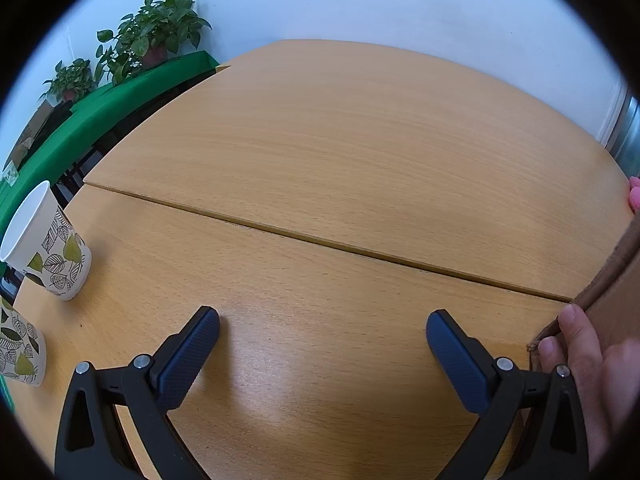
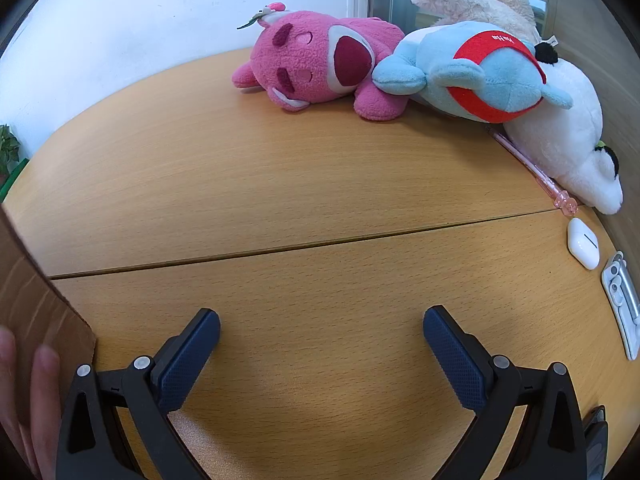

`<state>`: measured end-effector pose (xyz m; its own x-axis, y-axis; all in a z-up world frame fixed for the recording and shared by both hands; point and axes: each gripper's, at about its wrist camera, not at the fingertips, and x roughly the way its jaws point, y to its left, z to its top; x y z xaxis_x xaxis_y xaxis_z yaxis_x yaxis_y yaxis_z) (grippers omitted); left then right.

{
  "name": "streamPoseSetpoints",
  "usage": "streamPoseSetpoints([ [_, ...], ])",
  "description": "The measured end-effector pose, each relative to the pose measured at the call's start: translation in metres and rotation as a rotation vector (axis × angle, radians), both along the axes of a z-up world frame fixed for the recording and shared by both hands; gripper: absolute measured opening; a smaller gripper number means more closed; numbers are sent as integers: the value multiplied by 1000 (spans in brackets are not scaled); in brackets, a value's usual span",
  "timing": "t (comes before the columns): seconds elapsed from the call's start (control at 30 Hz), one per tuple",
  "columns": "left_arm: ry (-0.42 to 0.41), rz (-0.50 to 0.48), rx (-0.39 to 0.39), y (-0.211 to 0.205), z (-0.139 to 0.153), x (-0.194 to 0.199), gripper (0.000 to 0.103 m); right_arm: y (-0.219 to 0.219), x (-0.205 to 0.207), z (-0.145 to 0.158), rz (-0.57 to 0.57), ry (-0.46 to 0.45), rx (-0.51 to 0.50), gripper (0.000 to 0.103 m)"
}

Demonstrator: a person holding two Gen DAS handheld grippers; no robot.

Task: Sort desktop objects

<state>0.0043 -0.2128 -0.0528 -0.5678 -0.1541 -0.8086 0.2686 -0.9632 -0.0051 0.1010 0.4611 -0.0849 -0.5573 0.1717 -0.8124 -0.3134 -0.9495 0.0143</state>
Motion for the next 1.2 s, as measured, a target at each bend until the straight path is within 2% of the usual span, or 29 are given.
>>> streamPoseSetpoints([
  [1.2, 0, -33, -1, 3, 0, 2, 103, -1, 0, 1, -5, -1, 0, 103],
])
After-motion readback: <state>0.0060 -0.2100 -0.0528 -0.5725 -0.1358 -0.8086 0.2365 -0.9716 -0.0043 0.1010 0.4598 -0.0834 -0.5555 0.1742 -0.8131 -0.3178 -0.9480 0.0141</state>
